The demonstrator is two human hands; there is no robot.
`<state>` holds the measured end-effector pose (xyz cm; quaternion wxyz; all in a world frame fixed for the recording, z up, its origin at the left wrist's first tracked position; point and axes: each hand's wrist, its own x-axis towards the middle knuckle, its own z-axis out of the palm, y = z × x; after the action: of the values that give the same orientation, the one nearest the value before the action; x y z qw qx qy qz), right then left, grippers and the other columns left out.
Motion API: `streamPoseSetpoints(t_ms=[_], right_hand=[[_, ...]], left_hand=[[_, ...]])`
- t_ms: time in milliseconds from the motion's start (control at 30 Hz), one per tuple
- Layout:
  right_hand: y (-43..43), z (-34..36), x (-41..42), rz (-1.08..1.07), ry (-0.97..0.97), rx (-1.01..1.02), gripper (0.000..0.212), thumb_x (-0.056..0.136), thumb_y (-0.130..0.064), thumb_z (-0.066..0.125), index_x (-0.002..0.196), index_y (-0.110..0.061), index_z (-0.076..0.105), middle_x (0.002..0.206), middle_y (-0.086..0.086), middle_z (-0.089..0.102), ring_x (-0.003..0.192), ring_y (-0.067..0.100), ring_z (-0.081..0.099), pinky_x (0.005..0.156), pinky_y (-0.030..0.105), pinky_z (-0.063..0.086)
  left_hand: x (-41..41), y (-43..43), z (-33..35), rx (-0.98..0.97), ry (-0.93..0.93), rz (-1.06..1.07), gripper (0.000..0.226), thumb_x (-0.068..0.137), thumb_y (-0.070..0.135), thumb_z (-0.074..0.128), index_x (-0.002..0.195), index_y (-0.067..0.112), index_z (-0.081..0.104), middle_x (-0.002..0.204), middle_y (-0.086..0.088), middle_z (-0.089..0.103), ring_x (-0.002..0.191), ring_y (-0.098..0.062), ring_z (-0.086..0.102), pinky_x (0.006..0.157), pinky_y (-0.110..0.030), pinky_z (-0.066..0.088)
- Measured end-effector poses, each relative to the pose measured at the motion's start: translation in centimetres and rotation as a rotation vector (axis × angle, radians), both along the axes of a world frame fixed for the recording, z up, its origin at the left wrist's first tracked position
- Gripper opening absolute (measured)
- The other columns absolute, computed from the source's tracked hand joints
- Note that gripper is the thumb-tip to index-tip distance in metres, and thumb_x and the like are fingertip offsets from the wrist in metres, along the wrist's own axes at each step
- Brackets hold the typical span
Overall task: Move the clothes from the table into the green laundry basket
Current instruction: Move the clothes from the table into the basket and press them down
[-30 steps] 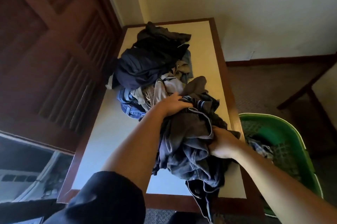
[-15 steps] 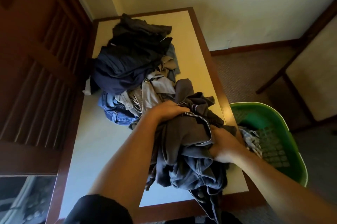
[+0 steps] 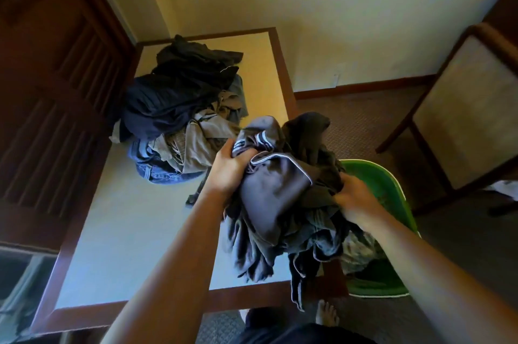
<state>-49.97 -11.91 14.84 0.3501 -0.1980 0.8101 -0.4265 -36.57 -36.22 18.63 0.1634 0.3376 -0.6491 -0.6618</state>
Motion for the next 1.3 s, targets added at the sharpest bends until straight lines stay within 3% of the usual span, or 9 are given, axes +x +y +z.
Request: streamPoseSetpoints(t_ms=[167,300,567,667,867,1033,1100,1233,1300], right_hand=[[8.0,1.7,-2.5,-0.165,-0.118,-0.114,0.007,0.092,-0.021,0.077,0.096,-0.027,0.075,0.096,-0.003,0.076,0.091,0.022,0.069,0.073,0.032,0.053],[12.3,1.3,-5.1,-0.287,-0.144,-0.097,0.021,0.103,-0.017,0.059,0.090,-0.031,0.068,0.099,0.005,0.070,0.091,0.031,0.064,0.085,0.048,0.052],[15.2,-2.0,-9.0,-0.370,-0.290,-0.082,0.013,0.083,-0.029,0.081,0.095,-0.026,0.078,0.104,0.006,0.077,0.097,0.032,0.070,0.090,0.046,0.058],[15.7,-3.5,-10.3,-0.309,-0.407,-0.127,0.025,0.083,-0.017,0.081,0.106,-0.025,0.078,0.108,0.007,0.078,0.103,0.031,0.073,0.094,0.047,0.058],[16.1,-5.9,-12.2,-0.181,-0.382,-0.140,0.069,0.085,-0.029,0.075,0.149,-0.017,0.053,0.150,0.004,0.054,0.140,0.029,0.050,0.113,0.049,0.045],[16.5,-5.7,-10.8,-0.249,-0.250,-0.102,0.044,0.094,-0.008,0.057,0.131,0.014,0.052,0.138,0.031,0.057,0.129,0.044,0.054,0.109,0.057,0.044],[16.7,-6.1,-9.8,-0.259,-0.250,-0.068,0.035,0.098,-0.012,0.060,0.128,0.006,0.066,0.131,0.014,0.069,0.125,0.028,0.062,0.104,0.040,0.048],[17.4,-7.5,-8.4,-0.276,-0.357,-0.105,0.022,0.100,-0.021,0.063,0.118,-0.022,0.076,0.125,0.000,0.074,0.123,0.018,0.065,0.112,0.039,0.048],[18.0,-7.5,-8.2,-0.304,-0.377,-0.124,0.022,0.103,-0.020,0.057,0.104,-0.028,0.078,0.108,-0.010,0.078,0.109,0.009,0.071,0.098,0.026,0.055]], left_hand=[[-1.1,7.3,-1.0,0.308,0.119,0.088,0.018,0.094,0.019,0.068,0.109,0.011,0.073,0.093,-0.007,0.081,0.087,-0.022,0.077,0.074,-0.032,0.063],[-2.3,11.7,-2.3,0.437,0.092,0.165,0.067,0.067,0.048,0.079,0.121,0.008,0.074,0.124,-0.020,0.074,0.121,-0.039,0.068,0.111,-0.052,0.050],[-4.9,17.1,-2.2,0.574,0.094,0.318,0.037,0.109,0.035,0.040,0.115,0.014,0.070,0.139,-0.022,0.064,0.138,-0.038,0.053,0.123,-0.051,0.034],[-5.6,17.5,-1.8,0.569,0.070,0.377,0.039,0.111,0.036,0.033,0.109,0.017,0.066,0.114,-0.015,0.068,0.138,-0.036,0.051,0.123,-0.051,0.032],[-7.0,19.5,-0.1,0.604,0.121,0.317,0.079,0.111,0.033,0.025,0.058,0.019,0.081,0.070,-0.002,0.078,0.074,-0.019,0.075,0.072,-0.035,0.055],[-8.6,20.9,-1.4,0.502,0.139,0.316,0.086,0.113,0.019,0.024,0.047,0.025,0.078,0.061,0.005,0.075,0.061,-0.008,0.074,0.067,-0.025,0.058],[-9.1,21.5,-2.4,0.525,0.116,0.303,0.087,0.113,0.017,0.023,0.046,0.025,0.077,0.058,0.008,0.073,0.065,-0.010,0.073,0.060,-0.019,0.058],[-10.4,23.9,-3.1,0.528,-0.053,0.203,0.056,0.114,0.032,0.023,0.080,0.024,0.067,0.046,0.011,0.067,0.064,-0.016,0.069,0.105,-0.037,0.051],[-12.1,25.3,-2.8,0.561,-0.036,0.203,0.076,0.114,0.025,0.022,0.059,0.022,0.075,0.047,0.010,0.068,0.049,-0.006,0.069,0.078,-0.020,0.059]])
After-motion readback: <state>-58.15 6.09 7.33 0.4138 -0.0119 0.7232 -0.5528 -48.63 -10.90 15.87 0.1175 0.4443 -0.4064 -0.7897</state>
